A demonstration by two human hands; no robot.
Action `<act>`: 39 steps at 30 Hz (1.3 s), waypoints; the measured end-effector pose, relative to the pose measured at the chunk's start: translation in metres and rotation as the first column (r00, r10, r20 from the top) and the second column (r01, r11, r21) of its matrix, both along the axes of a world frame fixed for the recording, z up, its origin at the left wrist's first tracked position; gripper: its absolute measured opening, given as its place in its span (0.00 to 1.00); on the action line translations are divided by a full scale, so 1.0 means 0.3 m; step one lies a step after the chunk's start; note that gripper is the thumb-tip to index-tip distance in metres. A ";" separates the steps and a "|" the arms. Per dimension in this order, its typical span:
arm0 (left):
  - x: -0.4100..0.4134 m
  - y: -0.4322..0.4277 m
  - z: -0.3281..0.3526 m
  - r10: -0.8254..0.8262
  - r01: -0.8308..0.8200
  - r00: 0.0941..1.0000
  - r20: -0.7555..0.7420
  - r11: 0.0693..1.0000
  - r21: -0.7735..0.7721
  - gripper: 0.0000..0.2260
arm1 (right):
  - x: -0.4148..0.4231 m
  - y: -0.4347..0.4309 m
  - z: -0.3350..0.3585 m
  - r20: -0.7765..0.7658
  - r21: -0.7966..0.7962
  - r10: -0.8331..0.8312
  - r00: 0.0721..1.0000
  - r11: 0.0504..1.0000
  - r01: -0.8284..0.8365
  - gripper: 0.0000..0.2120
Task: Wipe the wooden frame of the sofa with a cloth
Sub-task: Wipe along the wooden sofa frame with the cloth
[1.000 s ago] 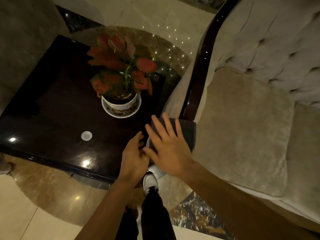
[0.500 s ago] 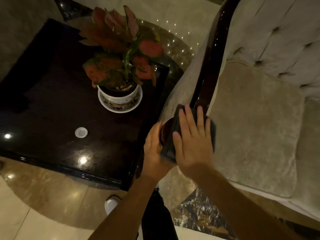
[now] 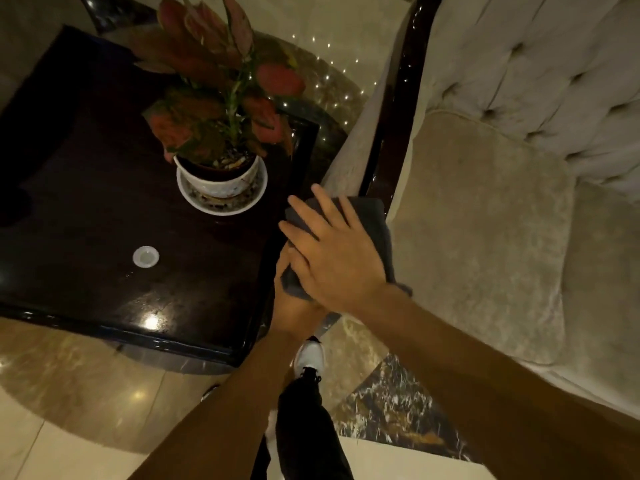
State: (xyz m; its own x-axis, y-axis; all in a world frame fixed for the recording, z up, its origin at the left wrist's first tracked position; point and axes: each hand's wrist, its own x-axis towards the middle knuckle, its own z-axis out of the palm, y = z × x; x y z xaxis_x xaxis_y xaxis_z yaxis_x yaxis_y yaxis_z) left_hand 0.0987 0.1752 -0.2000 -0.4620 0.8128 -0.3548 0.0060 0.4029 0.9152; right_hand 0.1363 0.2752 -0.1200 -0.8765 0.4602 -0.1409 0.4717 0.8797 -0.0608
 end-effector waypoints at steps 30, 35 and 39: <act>-0.042 0.651 0.347 0.053 -0.119 0.890 -0.452 0.986 -0.120 0.42 | -0.035 0.883 0.117 -0.299 0.131 0.464 0.833 0.885 -0.446 0.19; -0.091 0.911 0.389 0.037 -0.153 0.815 -0.578 0.976 -0.154 0.30 | -0.125 1.127 0.159 -0.286 -0.014 0.299 0.910 0.949 -0.316 0.19; -0.163 1.155 0.421 -0.092 -0.120 0.748 -0.658 0.955 -0.271 0.25 | -0.185 1.371 0.166 -0.235 -0.008 0.203 0.951 0.977 -0.211 0.18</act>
